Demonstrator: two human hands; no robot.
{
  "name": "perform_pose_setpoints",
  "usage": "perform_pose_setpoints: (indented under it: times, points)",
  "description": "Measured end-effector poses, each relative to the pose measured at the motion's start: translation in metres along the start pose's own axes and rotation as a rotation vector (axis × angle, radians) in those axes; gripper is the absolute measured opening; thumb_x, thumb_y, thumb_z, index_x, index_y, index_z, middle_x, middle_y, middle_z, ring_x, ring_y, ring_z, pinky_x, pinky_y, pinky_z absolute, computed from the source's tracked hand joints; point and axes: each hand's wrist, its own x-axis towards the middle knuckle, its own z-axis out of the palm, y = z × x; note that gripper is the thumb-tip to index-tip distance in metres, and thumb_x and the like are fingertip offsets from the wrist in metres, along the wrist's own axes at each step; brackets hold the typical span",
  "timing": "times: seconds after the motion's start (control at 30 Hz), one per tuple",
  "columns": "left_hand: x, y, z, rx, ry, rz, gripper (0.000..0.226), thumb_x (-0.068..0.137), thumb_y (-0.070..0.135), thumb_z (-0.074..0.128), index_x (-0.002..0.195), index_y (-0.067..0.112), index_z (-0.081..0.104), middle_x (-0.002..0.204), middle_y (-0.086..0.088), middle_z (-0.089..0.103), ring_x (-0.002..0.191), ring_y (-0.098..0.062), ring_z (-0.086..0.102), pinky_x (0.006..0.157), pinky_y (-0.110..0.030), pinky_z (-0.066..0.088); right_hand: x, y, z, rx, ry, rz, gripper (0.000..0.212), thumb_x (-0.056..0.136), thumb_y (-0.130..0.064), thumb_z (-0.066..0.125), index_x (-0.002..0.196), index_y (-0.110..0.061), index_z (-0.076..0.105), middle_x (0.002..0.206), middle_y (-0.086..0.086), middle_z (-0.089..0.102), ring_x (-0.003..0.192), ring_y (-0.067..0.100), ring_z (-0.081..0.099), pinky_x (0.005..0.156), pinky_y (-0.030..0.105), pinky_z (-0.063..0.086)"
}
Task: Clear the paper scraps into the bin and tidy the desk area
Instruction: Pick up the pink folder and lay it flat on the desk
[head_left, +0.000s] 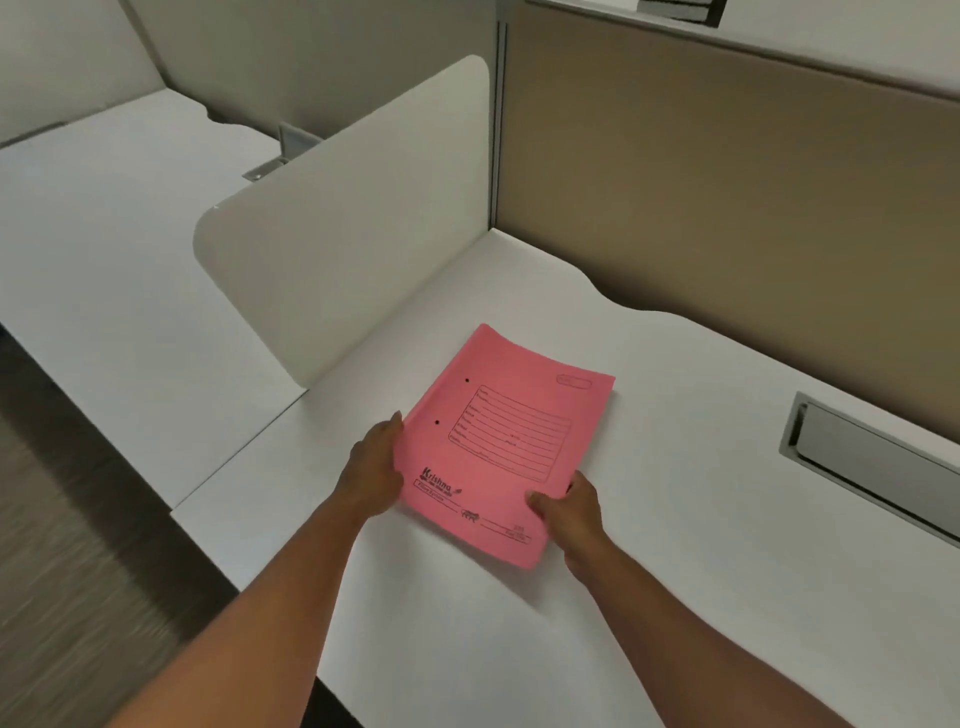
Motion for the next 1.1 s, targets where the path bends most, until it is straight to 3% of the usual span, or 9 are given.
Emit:
perform_pose_setpoints:
  times: [0.13,0.23,0.3,0.33,0.4,0.5,0.6,0.7,1.1]
  points:
    - [0.021,0.003,0.021,0.034,0.122,-0.003,0.071,0.096,-0.006,0.045,0.161,0.010,0.025,0.162,-0.010,0.033,0.146,-0.035,0.033,0.116,-0.052,0.041,0.023,-0.004,-0.011,-0.230,-0.052,-0.041,0.056,0.086,-0.008,0.080,0.133,-0.017,0.052,0.127,0.005,0.068,0.118,0.028,0.066,0.098,0.046,0.059]
    - [0.020,0.003,0.032,0.230,0.331,-0.033,0.069,0.093,0.001,0.061,0.157,0.011,0.037,0.161,-0.014,0.033,0.152,-0.037,0.022,0.115,-0.052,0.042,0.031,-0.008,-0.018,-0.377,-0.016,-0.089,0.086,0.081,-0.019,0.088,0.148,-0.014,0.033,0.139,0.009,0.060,0.124,0.030,0.064,0.100,0.044,0.058]
    - [0.010,0.005,0.045,0.321,0.381,0.061,0.055,0.091,0.009,0.068,0.144,0.011,0.055,0.148,-0.015,0.051,0.143,-0.036,0.039,0.110,-0.049,0.049,0.029,-0.008,-0.022,-0.599,0.126,-0.184,0.102,0.082,-0.034,0.086,0.158,-0.014,0.022,0.147,0.009,0.048,0.132,0.029,0.056,0.099,0.042,0.056]
    - [0.004,0.007,0.056,0.358,0.364,0.133,0.047,0.091,0.016,0.069,0.137,0.014,0.061,0.141,-0.013,0.058,0.136,-0.033,0.048,0.107,-0.047,0.051,0.026,-0.005,-0.022,-0.736,0.157,-0.282,0.100,0.085,-0.043,0.081,0.160,-0.016,0.021,0.150,0.008,0.043,0.136,0.028,0.051,0.101,0.041,0.054]
    - [-0.011,0.009,0.079,0.420,0.315,0.246,0.038,0.094,0.031,0.064,0.130,0.020,0.066,0.134,-0.006,0.064,0.127,-0.028,0.056,0.103,-0.043,0.052,0.023,0.007,-0.019,-1.000,0.065,-0.482,0.088,0.093,-0.059,0.063,0.162,-0.021,0.023,0.163,0.008,0.032,0.148,0.029,0.035,0.118,0.045,0.040]
    - [-0.020,0.012,0.107,0.473,0.233,0.250,0.051,0.099,0.053,0.049,0.141,0.024,0.059,0.145,-0.007,0.059,0.136,-0.030,0.054,0.112,-0.048,0.044,0.028,0.025,-0.013,-1.253,-0.115,-0.549,0.082,0.097,-0.071,0.034,0.165,-0.028,0.017,0.175,0.005,0.007,0.161,0.033,0.003,0.129,0.056,0.003]
    - [-0.012,0.014,0.120,0.541,0.168,0.187,0.073,0.099,0.068,0.033,0.159,0.027,0.035,0.167,-0.011,0.030,0.154,-0.036,0.028,0.124,-0.055,0.019,0.041,0.033,-0.008,-1.327,-0.116,-0.539,0.085,0.095,-0.077,0.011,0.166,-0.032,0.002,0.174,0.003,-0.010,0.160,0.032,-0.011,0.127,0.057,-0.008]
    - [0.012,0.014,0.122,0.554,0.167,0.173,0.084,0.095,0.077,0.021,0.164,0.029,0.013,0.172,-0.008,0.006,0.159,-0.034,0.006,0.126,-0.056,0.006,0.058,0.029,0.002,-1.278,-0.082,-0.550,0.092,0.087,-0.082,-0.001,0.165,-0.033,-0.004,0.173,0.003,-0.015,0.159,0.031,-0.016,0.127,0.054,-0.010]
    - [0.119,0.038,0.091,0.552,0.188,0.125,0.083,0.093,0.081,0.012,0.163,0.038,0.001,0.173,-0.004,-0.003,0.160,-0.030,-0.007,0.125,-0.059,-0.002,0.152,-0.032,0.019,-1.245,-0.050,-0.647,0.083,0.098,-0.075,0.022,0.166,-0.029,0.013,0.175,0.008,0.004,0.161,0.036,0.000,0.127,0.056,-0.001]
